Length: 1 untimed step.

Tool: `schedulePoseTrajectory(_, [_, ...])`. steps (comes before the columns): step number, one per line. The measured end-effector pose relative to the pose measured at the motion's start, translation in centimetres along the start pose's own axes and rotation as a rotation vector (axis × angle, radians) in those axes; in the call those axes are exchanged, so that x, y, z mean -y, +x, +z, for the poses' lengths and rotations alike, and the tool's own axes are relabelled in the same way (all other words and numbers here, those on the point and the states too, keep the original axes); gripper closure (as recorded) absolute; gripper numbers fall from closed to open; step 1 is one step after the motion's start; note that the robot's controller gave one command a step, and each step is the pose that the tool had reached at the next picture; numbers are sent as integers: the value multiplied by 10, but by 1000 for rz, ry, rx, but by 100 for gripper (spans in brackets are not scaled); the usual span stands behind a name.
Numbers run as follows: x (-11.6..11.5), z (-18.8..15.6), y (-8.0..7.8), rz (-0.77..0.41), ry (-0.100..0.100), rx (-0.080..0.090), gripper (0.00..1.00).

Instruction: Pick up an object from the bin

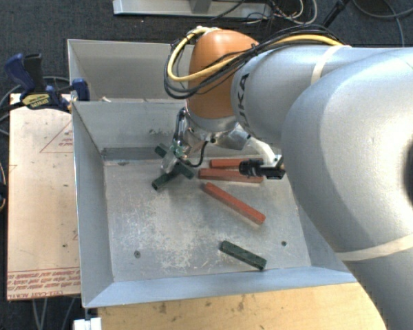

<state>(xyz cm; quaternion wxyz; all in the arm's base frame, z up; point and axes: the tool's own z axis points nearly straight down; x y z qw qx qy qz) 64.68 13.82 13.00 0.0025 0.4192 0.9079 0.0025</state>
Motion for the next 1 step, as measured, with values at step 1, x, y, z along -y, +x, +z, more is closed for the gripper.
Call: schedulePoseTrajectory(1, [-1, -94, 8, 38, -2, 1, 100])
